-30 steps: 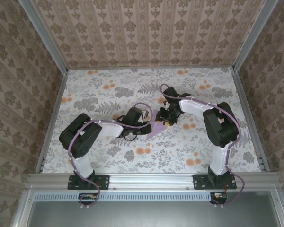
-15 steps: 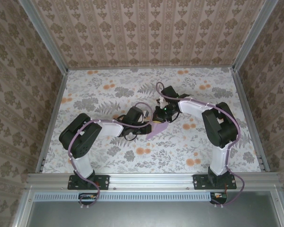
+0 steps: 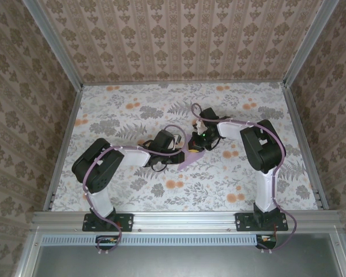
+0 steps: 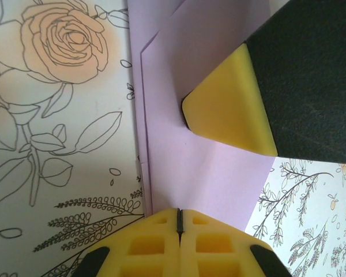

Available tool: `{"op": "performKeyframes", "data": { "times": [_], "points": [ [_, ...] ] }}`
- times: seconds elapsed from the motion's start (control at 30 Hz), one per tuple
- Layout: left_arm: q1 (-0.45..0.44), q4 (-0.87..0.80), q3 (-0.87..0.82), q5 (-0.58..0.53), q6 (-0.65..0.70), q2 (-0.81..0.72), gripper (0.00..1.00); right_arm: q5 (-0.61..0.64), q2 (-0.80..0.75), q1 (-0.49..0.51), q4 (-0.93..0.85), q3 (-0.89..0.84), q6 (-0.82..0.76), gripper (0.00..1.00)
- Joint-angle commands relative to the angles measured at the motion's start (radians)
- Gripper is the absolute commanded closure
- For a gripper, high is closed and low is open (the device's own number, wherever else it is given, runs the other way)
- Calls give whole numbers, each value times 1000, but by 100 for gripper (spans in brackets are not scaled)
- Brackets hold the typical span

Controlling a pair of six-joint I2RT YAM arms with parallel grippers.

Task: Fold a paper plane with a square sheet of paper (pick it up from the middle)
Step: Fourth fold the wing at the center of the table.

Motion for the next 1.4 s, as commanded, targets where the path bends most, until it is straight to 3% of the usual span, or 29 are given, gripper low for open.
{"op": "performKeyframes", "data": {
  "times": [0.0, 0.3, 0.6, 1.0, 1.37],
  "points": [
    [11, -160, -43, 2, 21, 7, 100, 31, 44, -13, 37, -36, -38, 95],
    [33, -151, -47, 22, 34, -87, 100, 39, 0, 36, 114, -154, 66, 95],
    [28, -27, -78, 16, -15, -206, 97, 90, -23, 85, 160, -193, 150, 95],
    [-1, -42, -7, 35, -26, -57, 99, 77, -21, 87, 171, -193, 159, 95],
    [-5, -195, -59, -39, -10, -37, 100, 40, -49, 72, 237, -198, 70, 95]
  ]
}}
